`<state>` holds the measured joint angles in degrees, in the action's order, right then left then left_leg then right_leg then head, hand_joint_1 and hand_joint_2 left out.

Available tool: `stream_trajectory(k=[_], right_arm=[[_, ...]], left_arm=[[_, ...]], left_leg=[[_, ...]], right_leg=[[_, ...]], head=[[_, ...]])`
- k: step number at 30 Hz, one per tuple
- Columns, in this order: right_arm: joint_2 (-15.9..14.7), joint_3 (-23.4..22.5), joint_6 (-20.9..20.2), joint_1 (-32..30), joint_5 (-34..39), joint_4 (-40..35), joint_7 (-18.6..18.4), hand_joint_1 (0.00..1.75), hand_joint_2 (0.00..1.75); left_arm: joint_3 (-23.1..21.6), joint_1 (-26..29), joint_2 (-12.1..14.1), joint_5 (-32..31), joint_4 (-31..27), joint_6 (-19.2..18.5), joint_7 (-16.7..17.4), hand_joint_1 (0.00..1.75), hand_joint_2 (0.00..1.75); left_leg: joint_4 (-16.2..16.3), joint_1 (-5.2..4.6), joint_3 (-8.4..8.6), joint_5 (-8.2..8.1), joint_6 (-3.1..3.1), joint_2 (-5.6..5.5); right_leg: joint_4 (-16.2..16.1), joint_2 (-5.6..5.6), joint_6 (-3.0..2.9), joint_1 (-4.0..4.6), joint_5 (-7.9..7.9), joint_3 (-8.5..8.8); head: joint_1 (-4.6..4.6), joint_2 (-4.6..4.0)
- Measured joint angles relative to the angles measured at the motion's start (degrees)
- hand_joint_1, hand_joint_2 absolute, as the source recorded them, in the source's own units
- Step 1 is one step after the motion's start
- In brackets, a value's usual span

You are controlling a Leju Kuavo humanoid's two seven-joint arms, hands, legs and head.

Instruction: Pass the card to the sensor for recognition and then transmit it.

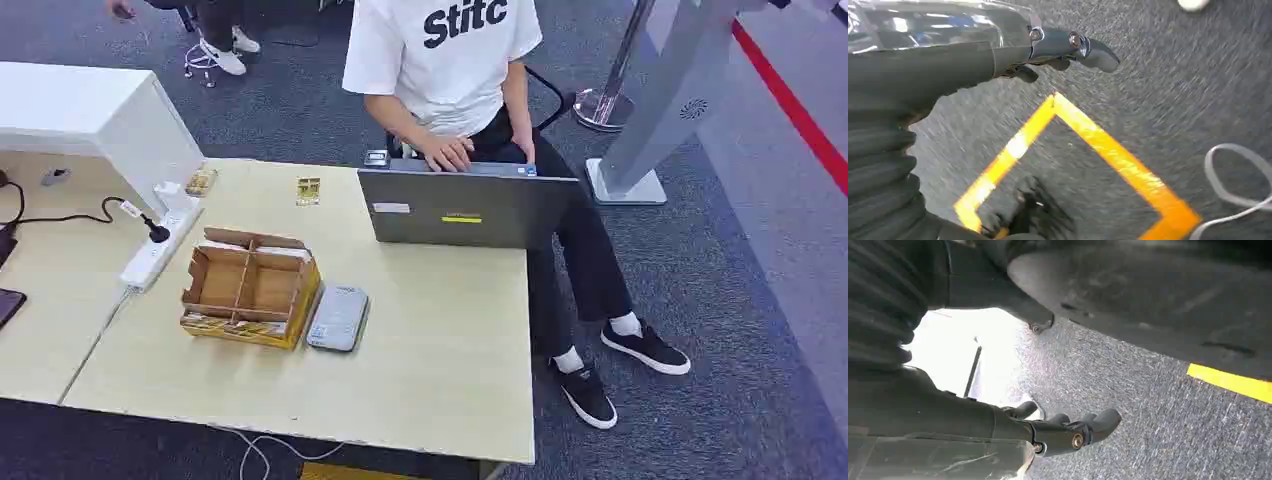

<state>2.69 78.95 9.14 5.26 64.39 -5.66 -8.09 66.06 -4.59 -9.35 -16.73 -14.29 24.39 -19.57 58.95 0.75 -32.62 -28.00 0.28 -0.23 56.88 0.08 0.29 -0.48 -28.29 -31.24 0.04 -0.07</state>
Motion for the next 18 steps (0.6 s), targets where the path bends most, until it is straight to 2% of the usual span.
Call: stream_trajectory(k=[2,6,9,12,15,16,18], right_arm=[[0.3,0.0,1.0,-0.1,0.2,0.1,0.0,0.00,1.75],[1.1,0.1,2.6,-0.2,0.2,0.4,0.4,0.00,1.75],[1.5,0.1,2.8,-0.4,1.0,0.6,0.9,0.00,1.75],[2.4,0.2,1.7,-0.7,1.5,1.2,3.1,0.00,1.75],[3.4,0.4,0.8,-0.9,1.9,2.8,5.0,0.00,1.75],[3.4,0.8,0.4,-0.8,1.2,3.4,5.2,0.00,1.75],[3.4,2.2,-0.8,-0.5,0.6,3.9,5.0,0.00,1.75]], left_arm=[[2.4,-0.2,-0.6,2.0,0.0,0.5,-3.5,0.00,1.75],[6.8,-0.6,-1.5,5.4,0.0,0.1,-13.0,0.00,1.75],[8.1,-0.6,-2.3,5.8,-0.2,-2.9,-19.0,0.00,1.75],[8.1,-0.3,-3.4,6.6,-3.7,-7.0,-20.2,0.00,1.75],[7.1,0.6,-5.0,8.7,-9.0,-8.7,-20.5,0.00,1.75],[7.0,1.0,-5.2,12.4,-13.2,-8.9,-20.5,0.00,1.75],[7.2,1.5,-7.3,20.0,-25.5,-9.0,-19.1,0.00,1.75]], left_leg=[[0.0,0.00,-0.01,0.00,0.00,0.00],[0.0,0.00,-0.01,0.00,0.00,0.00],[0.0,0.01,-0.02,0.00,0.00,0.00],[0.0,0.04,-0.03,0.00,0.00,-0.01],[0.0,0.06,-0.02,0.00,0.00,-0.01],[0.0,0.12,-0.03,0.00,-0.01,0.00],[0.0,0.22,-0.07,0.02,-0.03,0.00]], right_leg=[[0.0,0.00,0.00,0.00,0.00,0.00],[0.0,0.00,0.00,0.00,0.00,0.00],[0.0,-0.01,0.00,0.01,0.00,0.00],[0.0,-0.01,0.00,0.04,0.00,0.01],[0.0,0.00,-0.01,0.06,0.00,0.01],[0.0,0.01,-0.01,0.11,0.00,-0.02],[0.0,0.00,-0.06,0.14,0.03,0.01]], head=[[0.00,0.00],[0.02,0.00],[-0.02,0.00],[0.02,0.00],[0.02,0.00],[-0.07,0.00],[0.18,0.00]])
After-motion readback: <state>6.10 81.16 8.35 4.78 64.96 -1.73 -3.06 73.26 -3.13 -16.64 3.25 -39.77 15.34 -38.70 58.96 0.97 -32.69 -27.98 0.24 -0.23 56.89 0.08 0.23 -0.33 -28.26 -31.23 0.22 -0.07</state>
